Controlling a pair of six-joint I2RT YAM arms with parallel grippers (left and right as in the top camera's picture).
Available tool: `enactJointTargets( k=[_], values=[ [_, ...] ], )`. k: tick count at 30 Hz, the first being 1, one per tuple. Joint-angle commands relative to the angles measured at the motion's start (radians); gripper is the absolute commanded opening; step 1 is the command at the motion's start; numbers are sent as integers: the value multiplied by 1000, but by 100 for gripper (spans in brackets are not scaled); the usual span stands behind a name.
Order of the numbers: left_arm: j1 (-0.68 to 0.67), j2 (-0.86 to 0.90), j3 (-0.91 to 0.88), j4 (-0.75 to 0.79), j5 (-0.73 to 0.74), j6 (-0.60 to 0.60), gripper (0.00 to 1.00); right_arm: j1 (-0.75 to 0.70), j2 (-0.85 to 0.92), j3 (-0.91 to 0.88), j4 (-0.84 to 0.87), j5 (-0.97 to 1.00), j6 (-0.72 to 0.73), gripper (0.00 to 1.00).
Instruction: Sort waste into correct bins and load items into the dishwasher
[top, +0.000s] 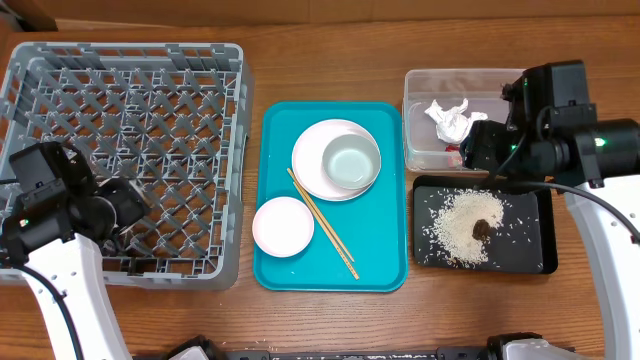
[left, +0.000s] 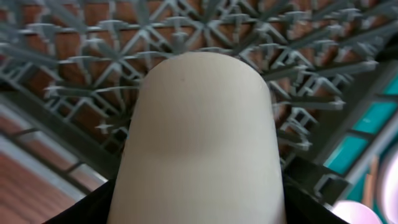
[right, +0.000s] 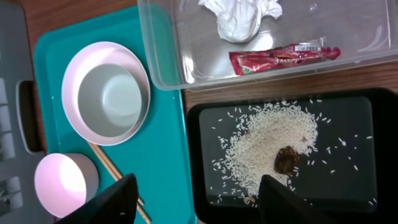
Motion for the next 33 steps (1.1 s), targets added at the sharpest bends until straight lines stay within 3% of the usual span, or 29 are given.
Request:
enactJointTargets(
  k=[1,4,8,9,12,13,19,24,30,33],
  values=[
    [3,48,-29,11,-67,-35,5,-4,0,19,0,21,-11,64],
    [2,101,-30,21,-59,-35,9,-4,0,19,-2,21,-11,64],
    [1,199,-30,34,4,-34,25,-4,0,19,-17,21,-10,64],
    [1,214,-30,38,12,-31,34,-4,0,19,-19,21,-10,64],
    [1,251,-30,41,14,-32,90,-4,0,19,-23,21,-10,64],
    [1,257,-29,43,16,-32,100,-4,0,19,-24,21,-10,64],
    [-2,232,19,19,115,-30,100,-4,0,19,-24,21,-10,68],
    [-84,148,87,12,252,24,100,-4,0,19,-24,21,-10,75],
    [-380,77,89,56,245,59,100,-4,-1,19,-32,21,-10,85],
    [-599,106,85,64,168,57,100,-4,-1,19,-41,22,-16,100]
  ],
)
